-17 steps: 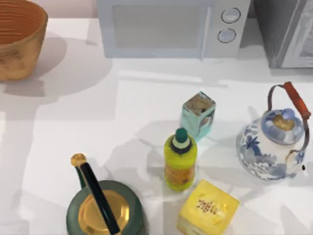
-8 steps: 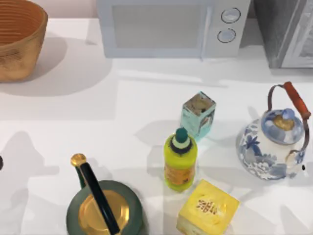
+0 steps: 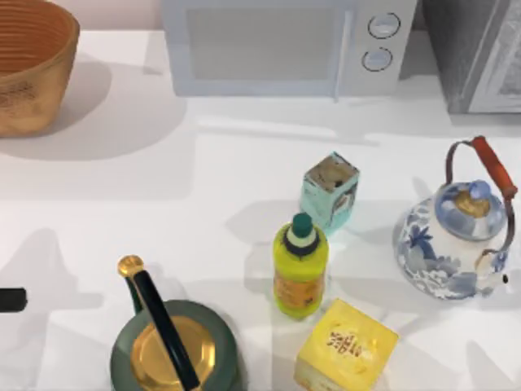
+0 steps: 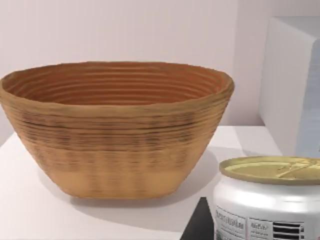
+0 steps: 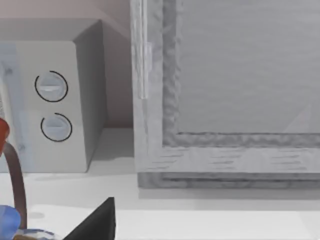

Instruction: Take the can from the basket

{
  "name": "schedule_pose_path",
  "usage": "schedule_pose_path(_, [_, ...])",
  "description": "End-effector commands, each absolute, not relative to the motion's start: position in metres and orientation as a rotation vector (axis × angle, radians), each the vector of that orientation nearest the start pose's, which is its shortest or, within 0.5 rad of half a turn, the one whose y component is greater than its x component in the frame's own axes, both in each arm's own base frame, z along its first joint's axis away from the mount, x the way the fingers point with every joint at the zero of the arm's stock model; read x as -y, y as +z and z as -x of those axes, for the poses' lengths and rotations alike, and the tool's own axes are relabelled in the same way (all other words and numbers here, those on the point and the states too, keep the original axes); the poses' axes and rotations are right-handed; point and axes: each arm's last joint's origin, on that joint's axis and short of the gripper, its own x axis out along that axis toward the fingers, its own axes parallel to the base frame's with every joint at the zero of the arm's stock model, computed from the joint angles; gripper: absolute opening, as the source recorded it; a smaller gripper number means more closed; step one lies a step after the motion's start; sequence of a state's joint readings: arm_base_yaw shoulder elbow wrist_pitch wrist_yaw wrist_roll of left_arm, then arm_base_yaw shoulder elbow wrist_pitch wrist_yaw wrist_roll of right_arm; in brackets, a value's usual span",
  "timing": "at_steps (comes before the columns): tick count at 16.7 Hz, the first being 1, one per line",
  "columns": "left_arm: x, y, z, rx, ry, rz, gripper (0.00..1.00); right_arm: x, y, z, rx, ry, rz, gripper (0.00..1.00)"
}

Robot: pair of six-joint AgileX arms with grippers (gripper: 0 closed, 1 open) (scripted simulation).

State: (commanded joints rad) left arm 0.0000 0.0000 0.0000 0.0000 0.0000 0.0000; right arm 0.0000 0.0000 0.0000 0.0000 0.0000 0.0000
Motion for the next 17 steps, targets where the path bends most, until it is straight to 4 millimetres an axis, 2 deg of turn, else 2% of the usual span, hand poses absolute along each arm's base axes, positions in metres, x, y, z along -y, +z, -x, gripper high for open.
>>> schedule_pose_path(5, [0.002, 0.164, -0.107, -0.004, -0.012, -0.001, 0.00, 0.001, 0.160, -0.106, 0.000, 0.000, 0.000, 1.00])
schedule_pose_path(10, [0.013, 0.201, -0.119, 0.008, -0.189, -0.003, 0.00, 0.001, 0.160, -0.106, 0.000, 0.000, 0.000, 1.00])
schedule_pose_path(13, [0.025, 0.230, -0.142, 0.013, -0.360, -0.007, 0.00, 0.001, 0.160, -0.106, 0.000, 0.000, 0.000, 1.00])
schedule_pose_path(17, [0.051, 0.258, -0.191, 0.015, -0.623, -0.016, 0.00, 0.001, 0.160, -0.106, 0.000, 0.000, 0.000, 1.00])
